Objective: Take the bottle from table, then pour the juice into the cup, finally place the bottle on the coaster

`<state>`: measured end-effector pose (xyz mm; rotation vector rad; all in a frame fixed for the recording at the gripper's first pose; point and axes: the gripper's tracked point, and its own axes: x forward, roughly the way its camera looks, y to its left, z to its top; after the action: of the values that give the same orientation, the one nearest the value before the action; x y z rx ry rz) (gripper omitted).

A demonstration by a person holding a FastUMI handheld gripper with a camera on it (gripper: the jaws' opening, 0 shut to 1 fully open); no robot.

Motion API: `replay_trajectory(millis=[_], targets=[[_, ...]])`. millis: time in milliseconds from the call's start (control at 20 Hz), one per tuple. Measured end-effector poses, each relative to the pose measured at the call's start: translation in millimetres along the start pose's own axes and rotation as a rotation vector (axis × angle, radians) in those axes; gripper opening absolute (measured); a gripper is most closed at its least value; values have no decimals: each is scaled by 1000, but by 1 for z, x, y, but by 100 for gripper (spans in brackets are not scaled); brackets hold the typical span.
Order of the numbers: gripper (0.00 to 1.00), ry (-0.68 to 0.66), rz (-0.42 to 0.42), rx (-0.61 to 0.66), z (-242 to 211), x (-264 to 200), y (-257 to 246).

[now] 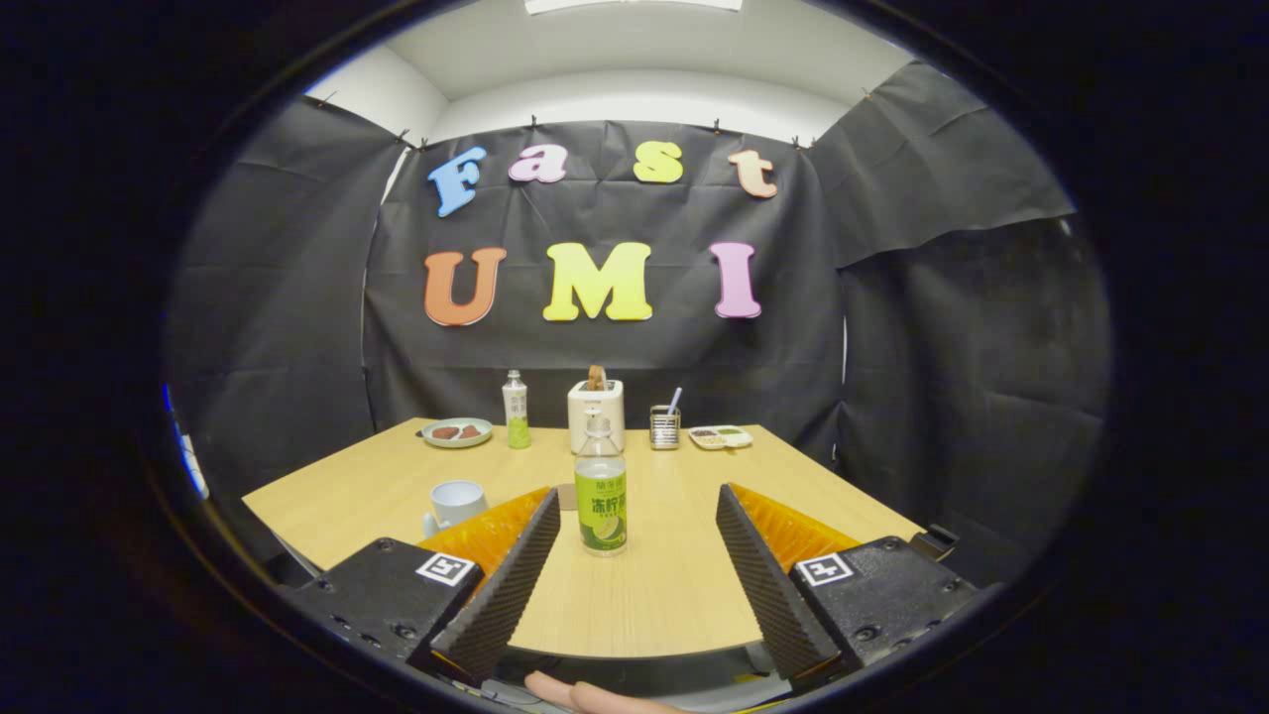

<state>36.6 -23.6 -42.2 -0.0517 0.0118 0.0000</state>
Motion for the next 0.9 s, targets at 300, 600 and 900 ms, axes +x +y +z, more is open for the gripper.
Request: replay_trajectory(millis=[300,600,900], targets=[[100,37,24,24,-5,56,-2],[100,49,26,0,-23,107,-1],[100,55,73,-34,-41,148,18]])
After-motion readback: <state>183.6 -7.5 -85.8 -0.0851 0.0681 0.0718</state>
